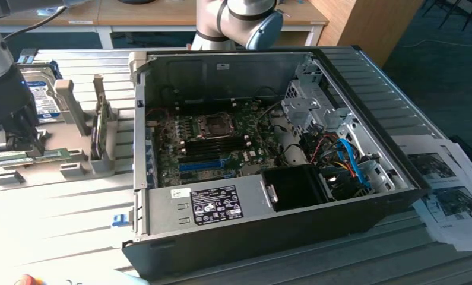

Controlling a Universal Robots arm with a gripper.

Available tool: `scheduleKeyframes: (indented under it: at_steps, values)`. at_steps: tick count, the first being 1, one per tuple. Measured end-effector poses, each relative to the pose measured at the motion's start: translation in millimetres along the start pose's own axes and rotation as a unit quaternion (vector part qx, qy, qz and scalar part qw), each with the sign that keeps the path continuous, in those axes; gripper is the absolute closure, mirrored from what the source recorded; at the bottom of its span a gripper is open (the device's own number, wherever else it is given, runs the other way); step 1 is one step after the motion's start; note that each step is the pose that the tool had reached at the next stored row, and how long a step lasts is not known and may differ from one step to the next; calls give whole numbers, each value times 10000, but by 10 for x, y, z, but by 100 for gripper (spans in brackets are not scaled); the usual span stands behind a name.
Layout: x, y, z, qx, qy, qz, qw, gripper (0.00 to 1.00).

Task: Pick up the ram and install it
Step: 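Pick up the ram and move it above insertion slot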

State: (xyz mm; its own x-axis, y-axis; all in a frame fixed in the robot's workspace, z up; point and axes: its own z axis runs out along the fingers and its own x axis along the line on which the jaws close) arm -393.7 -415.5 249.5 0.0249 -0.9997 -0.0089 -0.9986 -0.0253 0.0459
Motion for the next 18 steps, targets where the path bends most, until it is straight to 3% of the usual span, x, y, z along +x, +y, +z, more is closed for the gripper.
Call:
scheduleKeyframes:
  at_steps: [18]
  values:
    - [-2,9,-198,0,0,0,10000,88]
